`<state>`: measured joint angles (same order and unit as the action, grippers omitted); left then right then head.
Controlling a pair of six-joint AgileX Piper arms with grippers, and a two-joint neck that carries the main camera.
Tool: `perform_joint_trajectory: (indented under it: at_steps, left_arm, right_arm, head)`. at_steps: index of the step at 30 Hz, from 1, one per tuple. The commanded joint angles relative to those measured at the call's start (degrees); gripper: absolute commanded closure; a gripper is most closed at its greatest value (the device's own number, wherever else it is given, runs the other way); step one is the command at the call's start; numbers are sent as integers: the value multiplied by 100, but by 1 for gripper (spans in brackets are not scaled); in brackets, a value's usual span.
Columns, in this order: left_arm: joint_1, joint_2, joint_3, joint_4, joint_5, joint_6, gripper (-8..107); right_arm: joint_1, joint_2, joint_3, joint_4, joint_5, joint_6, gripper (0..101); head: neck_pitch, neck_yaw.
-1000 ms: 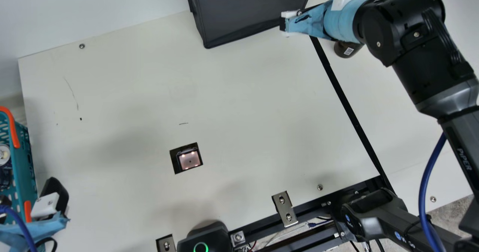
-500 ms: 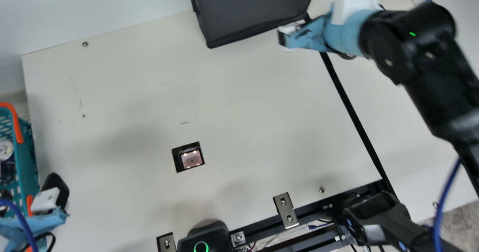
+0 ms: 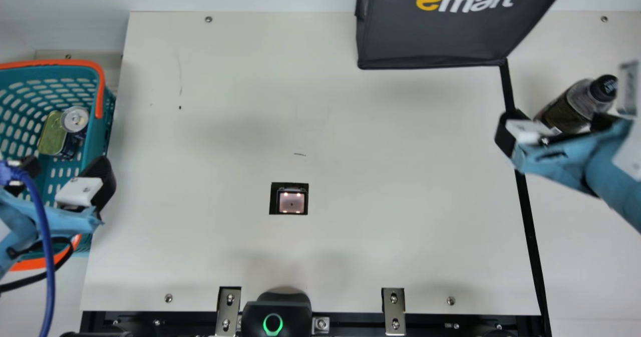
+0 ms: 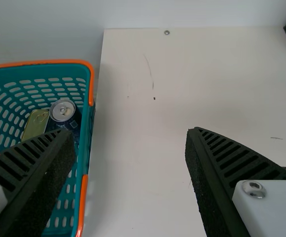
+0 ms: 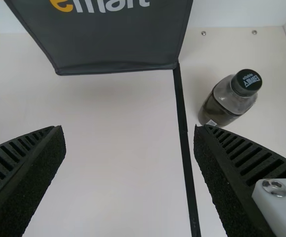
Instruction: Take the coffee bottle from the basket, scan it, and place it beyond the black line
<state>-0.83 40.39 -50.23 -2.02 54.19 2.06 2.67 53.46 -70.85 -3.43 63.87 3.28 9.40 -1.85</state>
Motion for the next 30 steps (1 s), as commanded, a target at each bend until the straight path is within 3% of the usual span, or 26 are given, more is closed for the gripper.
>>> perform_joint_trajectory:
  at_steps: [1, 9, 17, 30]
  left_arm:
    - [-4, 30, -257, 14, 200, 12, 9]
    - [-40, 160, -1059, 34, 861, 35, 9]
    - [-77, 290, -1860, 54, 1521, 58, 9]
    - [-70, 289, -1871, 53, 1534, 48, 9]
  right_arm:
    - [-31, -263, 14, 56, 114, -114, 10]
    - [-197, -1065, 106, 259, 553, -543, 10]
    - [-200, -1117, 105, 276, 619, -563, 10]
    - [-200, -1117, 105, 276, 619, -563, 10]
  head:
    - [-148, 27]
    - [-148, 27]
    - [-148, 27]
    - [-148, 27]
